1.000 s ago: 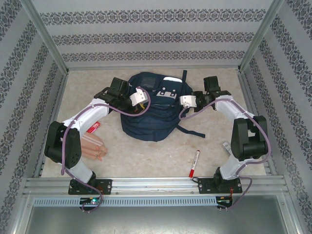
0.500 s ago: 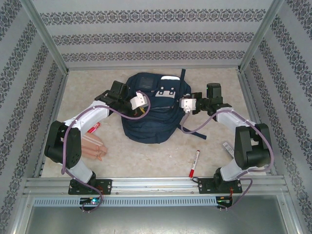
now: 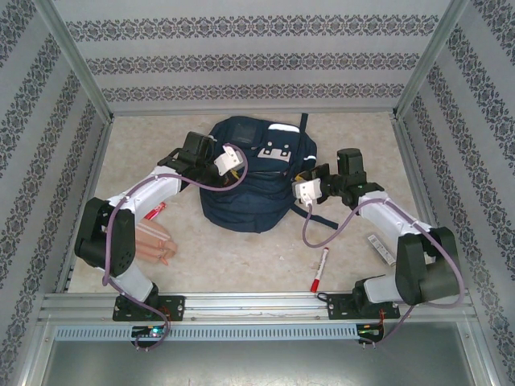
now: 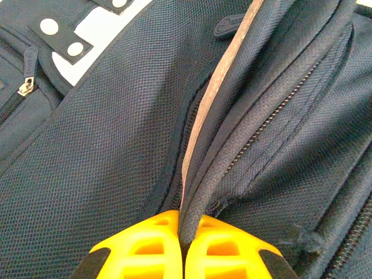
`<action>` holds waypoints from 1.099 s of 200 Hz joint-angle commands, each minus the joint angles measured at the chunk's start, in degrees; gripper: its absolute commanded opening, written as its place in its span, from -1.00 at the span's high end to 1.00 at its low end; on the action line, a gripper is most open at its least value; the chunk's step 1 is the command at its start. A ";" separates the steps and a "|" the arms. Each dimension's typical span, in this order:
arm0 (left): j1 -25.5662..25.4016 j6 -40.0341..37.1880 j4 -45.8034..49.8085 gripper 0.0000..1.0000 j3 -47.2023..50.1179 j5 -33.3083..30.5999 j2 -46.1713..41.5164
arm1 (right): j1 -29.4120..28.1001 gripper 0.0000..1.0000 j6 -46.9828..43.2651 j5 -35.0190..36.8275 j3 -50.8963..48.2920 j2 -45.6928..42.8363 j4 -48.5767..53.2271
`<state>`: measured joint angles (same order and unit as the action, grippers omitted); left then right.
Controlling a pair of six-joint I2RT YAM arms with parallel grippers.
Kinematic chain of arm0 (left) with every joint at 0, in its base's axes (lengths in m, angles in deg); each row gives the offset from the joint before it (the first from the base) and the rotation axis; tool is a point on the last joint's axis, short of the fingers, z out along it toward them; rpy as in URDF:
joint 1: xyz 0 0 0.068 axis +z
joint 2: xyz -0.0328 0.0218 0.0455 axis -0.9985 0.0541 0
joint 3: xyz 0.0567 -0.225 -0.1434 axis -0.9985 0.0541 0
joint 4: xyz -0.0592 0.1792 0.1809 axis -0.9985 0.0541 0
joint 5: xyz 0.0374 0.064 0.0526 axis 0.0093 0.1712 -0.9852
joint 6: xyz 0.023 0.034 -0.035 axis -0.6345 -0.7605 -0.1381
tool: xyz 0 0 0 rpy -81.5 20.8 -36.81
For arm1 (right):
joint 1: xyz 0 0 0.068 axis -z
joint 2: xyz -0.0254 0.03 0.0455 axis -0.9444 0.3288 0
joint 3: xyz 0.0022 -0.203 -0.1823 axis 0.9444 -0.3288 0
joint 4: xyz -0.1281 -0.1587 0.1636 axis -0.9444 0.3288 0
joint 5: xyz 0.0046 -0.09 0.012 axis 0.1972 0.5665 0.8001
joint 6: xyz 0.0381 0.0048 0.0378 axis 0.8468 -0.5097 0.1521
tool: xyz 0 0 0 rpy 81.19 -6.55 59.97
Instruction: Pack books, pencil case, and school supplies into a backpack
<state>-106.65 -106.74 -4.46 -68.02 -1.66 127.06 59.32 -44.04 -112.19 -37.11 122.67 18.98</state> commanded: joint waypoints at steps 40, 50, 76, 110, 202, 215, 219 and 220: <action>-0.26 6.72 -9.90 1.00 -0.07 0.04 0.20 | -6.51 0.95 5.95 -6.57 -3.93 -5.46 -1.71; -0.56 6.79 -10.23 1.00 0.50 -0.43 0.01 | -7.03 0.92 6.80 -7.99 -3.54 -5.07 -1.66; -1.18 6.72 -9.65 1.00 0.85 -0.79 0.25 | -8.86 0.90 9.13 -10.06 -2.55 -4.65 -1.93; -2.52 6.62 -8.94 1.00 1.42 -1.70 -0.22 | -12.69 0.90 9.98 -12.73 -0.21 -2.01 -2.80; -4.08 7.60 -7.75 1.00 -0.22 -4.17 0.74 | -21.26 0.60 3.93 -11.32 6.21 1.34 3.10; -4.08 8.17 -9.31 1.00 0.69 -4.92 0.01 | -20.53 0.49 4.89 -9.66 5.39 0.05 3.03; -4.08 8.21 -9.43 1.00 0.83 -5.03 -0.10 | -20.33 0.45 5.32 -9.08 4.64 -0.67 2.70; -4.08 8.17 -9.41 1.00 0.87 -5.04 -0.15 | -20.24 0.43 5.59 -8.95 4.46 -0.90 2.54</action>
<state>-108.85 -102.56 -7.30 -66.23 -7.65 127.10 39.38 -38.71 -116.61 -33.46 124.07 23.59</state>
